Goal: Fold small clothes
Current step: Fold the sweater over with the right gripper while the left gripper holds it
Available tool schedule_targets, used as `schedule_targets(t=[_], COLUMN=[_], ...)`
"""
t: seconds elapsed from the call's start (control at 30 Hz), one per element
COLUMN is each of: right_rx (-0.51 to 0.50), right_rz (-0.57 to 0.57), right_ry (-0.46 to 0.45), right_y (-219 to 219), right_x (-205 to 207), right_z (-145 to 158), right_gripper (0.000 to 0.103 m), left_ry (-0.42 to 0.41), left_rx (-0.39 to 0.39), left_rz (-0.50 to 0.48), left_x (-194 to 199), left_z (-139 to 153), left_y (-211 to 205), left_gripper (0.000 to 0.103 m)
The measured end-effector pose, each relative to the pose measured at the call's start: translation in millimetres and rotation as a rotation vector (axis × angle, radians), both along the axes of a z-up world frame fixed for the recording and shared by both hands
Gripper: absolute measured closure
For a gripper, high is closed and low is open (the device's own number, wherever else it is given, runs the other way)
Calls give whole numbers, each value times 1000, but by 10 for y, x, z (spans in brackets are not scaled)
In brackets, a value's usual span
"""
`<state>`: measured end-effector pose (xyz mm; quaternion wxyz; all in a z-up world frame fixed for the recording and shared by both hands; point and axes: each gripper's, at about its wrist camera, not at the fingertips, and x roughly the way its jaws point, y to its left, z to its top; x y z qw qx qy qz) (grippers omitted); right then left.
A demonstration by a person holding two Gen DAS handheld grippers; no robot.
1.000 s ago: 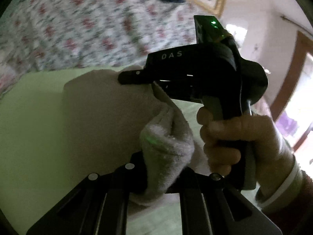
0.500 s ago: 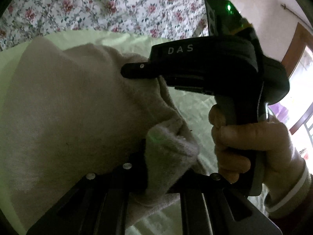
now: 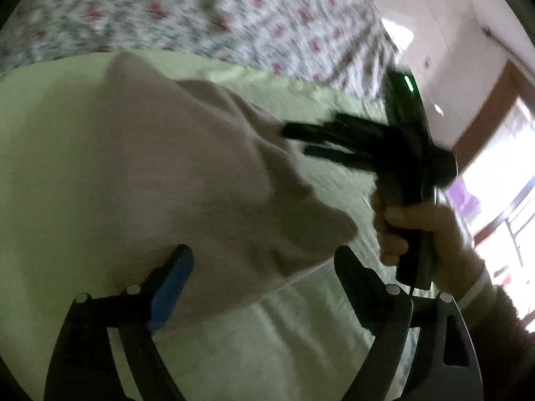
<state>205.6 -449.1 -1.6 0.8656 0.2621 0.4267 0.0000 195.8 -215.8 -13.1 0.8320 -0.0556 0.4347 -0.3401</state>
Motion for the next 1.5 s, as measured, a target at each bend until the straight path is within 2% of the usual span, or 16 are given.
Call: schedule_targets(t=[0.03, 0.07, 0.23, 0.4, 0.53, 0.67, 0.73, 0.77, 0.8, 0.83, 0.97, 1.07, 1.27, 1.4, 1.5], right_rx=[21, 42, 122, 168, 184, 216, 216, 205, 207, 218, 164, 165, 222, 237, 257], right_rz=[-6, -11, -13, 3, 9, 15, 31, 44, 63, 63, 36, 63, 171, 243, 273], right_ry=[-12, -19, -1, 17, 28, 49, 66, 67, 73, 81, 59, -6, -76, -102, -76], right_y=[-12, -28, -31, 11, 10, 1, 59, 106, 157, 197, 368, 581, 1254, 1771, 2022], right_x=[-50, -90, -129, -55, 4, 103, 154, 173, 195, 207, 165, 90, 45, 24, 13], right_z=[13, 16, -85, -215, -290, -402, -473, -484, -497, -506, -334, -93, 90, 74, -65], right_gripper=[26, 24, 23, 23, 23, 23, 25, 29, 45, 55, 67, 71, 72, 72, 72], left_ry=[7, 19, 88, 175, 252, 326, 311, 284, 271, 272, 222, 169, 76, 64, 110], left_rx=[-10, -17, -59, -124, -159, -159, -143, -127, -126, -136, -126, -117, -100, -75, -73], left_rz=[24, 54, 154, 168, 153, 131, 121, 116, 99, 89, 91, 110, 153, 184, 209], left_x=[11, 61, 467, 834, 1137, 1377, 1406, 1405, 1405, 1407, 1281, 1069, 569, 300, 165], left_z=[27, 44, -29, -218, -423, -662, -681, -658, -638, -624, -462, -226, 140, 142, -74], left_y=[141, 292, 747, 834, 735, 591, 518, 480, 445, 430, 554, 823, 1578, 1998, 2224], left_gripper=[14, 12, 9, 9, 9, 8, 10, 21, 31, 40, 52, 54, 54, 54, 54])
